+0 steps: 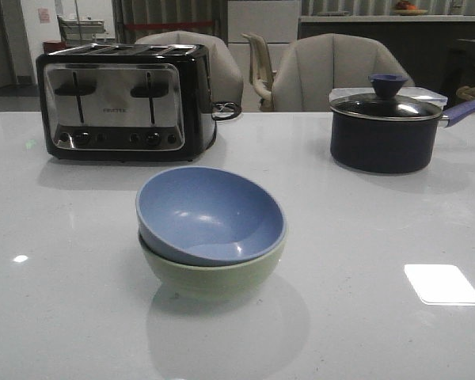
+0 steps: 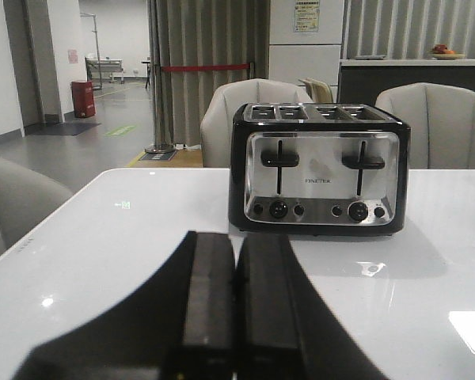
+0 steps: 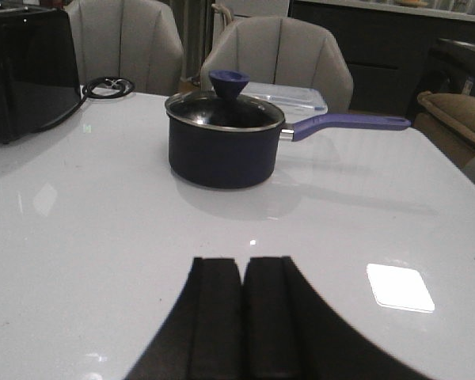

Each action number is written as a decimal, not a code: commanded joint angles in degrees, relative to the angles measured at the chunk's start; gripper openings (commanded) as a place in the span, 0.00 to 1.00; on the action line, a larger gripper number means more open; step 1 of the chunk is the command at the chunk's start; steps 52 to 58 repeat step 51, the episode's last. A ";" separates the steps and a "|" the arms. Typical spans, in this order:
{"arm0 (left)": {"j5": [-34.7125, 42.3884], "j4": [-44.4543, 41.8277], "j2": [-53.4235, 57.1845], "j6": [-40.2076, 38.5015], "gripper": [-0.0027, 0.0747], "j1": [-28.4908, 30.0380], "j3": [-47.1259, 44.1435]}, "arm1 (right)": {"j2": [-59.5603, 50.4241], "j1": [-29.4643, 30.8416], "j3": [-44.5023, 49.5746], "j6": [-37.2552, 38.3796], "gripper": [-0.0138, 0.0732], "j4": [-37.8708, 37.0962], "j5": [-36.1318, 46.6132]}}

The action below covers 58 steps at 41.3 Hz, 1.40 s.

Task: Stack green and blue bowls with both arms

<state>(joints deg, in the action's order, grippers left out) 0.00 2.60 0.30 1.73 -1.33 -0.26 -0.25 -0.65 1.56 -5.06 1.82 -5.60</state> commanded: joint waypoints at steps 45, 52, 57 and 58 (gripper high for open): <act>4.67 -0.06 1.15 -0.66 0.16 0.02 -1.20 | -1.49 0.88 -0.03 5.54 0.20 -0.86 5.92; 4.67 -0.06 1.15 -0.66 0.16 0.02 -1.20 | -1.49 0.88 -0.03 5.54 0.20 -0.86 5.92; 4.67 -0.06 1.15 -0.66 0.16 0.02 -1.20 | -1.49 0.88 -0.03 5.54 0.20 -0.86 5.92; 4.67 -0.06 1.15 -0.66 0.16 0.02 -1.20 | -1.49 0.88 -0.03 5.54 0.20 -0.86 5.92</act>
